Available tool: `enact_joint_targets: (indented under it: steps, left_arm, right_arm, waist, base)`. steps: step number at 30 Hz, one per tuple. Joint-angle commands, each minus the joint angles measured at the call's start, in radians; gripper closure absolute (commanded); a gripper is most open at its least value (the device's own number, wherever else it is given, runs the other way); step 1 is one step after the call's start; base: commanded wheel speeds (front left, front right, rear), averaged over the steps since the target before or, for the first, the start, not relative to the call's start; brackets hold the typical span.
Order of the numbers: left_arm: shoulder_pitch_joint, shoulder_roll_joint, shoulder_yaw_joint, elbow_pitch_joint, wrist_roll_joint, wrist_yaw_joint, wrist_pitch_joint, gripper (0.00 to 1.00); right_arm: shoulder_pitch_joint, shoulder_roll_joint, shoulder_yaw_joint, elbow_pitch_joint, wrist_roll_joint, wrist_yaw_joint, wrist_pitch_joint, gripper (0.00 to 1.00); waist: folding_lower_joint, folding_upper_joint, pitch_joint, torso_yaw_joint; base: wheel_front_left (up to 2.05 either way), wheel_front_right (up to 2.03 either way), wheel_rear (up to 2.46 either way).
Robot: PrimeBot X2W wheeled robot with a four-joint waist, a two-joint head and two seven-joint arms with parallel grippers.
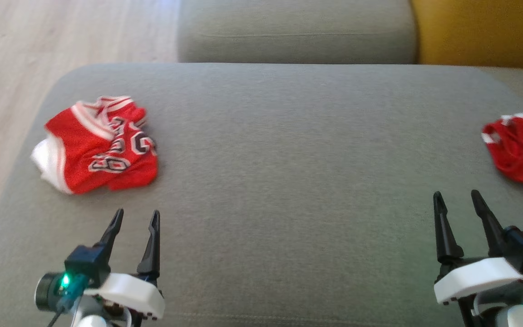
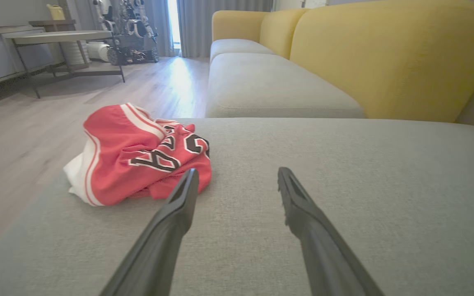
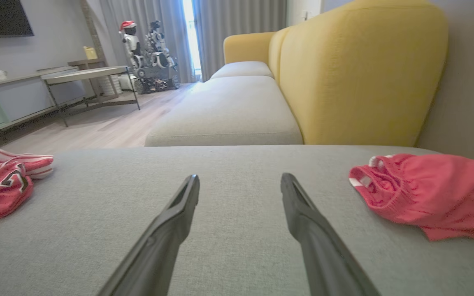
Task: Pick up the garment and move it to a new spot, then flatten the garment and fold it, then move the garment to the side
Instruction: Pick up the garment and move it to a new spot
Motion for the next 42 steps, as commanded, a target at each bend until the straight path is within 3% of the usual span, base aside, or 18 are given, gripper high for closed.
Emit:
enact_joint_targets:
  steps: [1, 15, 23, 31, 42]
  left_arm:
    - [-0.061, 0.019, 0.040, -0.027, -0.005, 0.000, -0.005, 0.00]
    - [-0.106, 0.021, 0.048, 0.021, -0.010, -0.003, -0.024, 0.00]
    - [-0.113, 0.023, 0.054, 0.030, -0.015, -0.002, -0.030, 0.00]
    - [-0.111, 0.029, 0.060, 0.029, -0.021, -0.001, -0.033, 0.00]
    - [-0.118, 0.029, 0.062, 0.027, -0.028, 0.003, -0.036, 0.00]
  right_arm:
    - [-0.012, -0.005, 0.019, -0.043, -0.011, 0.004, 0.003, 0.00]
    - [-0.016, -0.005, 0.019, -0.086, -0.042, 0.004, 0.038, 0.00]
    - [-0.026, -0.005, 0.039, -0.082, -0.022, 0.004, 0.032, 0.00]
    - [-0.036, -0.005, 0.048, -0.067, -0.008, 0.004, 0.020, 0.00]
    - [-0.046, -0.005, 0.052, -0.058, 0.002, 0.004, 0.011, 0.00]
  waist:
    - [0.0000, 0.0000, 0.002, 0.031]
    - [0.0000, 0.0000, 0.002, 0.297]
    - [0.0000, 0.0000, 0.004, 0.401]
    - [0.0000, 0.0000, 0.009, 0.432]
    - [0.0000, 0.0000, 0.023, 0.423]
  base:
    - [0.00, 0.00, 0.00]
    - [0.00, 0.00, 0.00]
    - [0.00, 0.00, 0.00]
    - [0.00, 0.00, 0.00]
    - [0.00, 0.00, 0.00]
